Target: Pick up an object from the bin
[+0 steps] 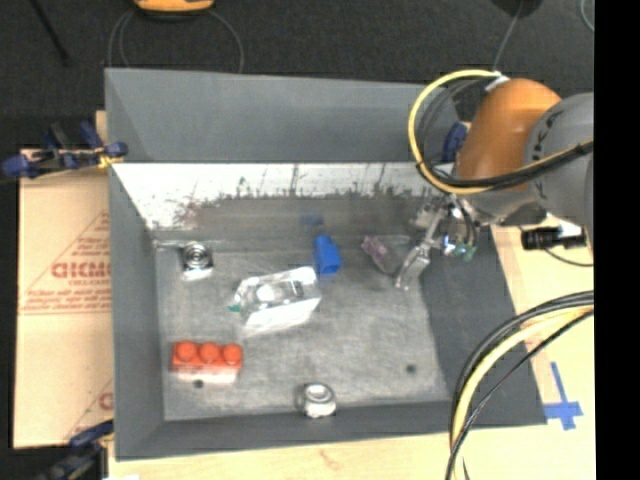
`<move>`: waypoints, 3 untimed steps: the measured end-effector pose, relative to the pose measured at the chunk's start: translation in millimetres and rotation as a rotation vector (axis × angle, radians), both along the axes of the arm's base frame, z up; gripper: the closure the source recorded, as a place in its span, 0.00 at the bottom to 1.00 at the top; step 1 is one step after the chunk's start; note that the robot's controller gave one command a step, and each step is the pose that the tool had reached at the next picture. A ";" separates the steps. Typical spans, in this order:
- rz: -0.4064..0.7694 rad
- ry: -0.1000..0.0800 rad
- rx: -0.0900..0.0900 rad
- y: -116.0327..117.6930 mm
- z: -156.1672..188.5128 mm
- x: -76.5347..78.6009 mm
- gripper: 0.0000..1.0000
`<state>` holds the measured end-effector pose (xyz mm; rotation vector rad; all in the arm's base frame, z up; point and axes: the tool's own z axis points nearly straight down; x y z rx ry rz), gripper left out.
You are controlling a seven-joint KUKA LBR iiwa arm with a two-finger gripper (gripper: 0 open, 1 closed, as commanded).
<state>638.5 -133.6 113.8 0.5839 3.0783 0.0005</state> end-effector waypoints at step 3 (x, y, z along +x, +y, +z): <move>0.025 0.000 -0.004 8.6 -37.3 5.6 1.00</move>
Offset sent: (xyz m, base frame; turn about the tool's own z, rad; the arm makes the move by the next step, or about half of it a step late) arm 0.0005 0.0138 -0.0438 -0.0145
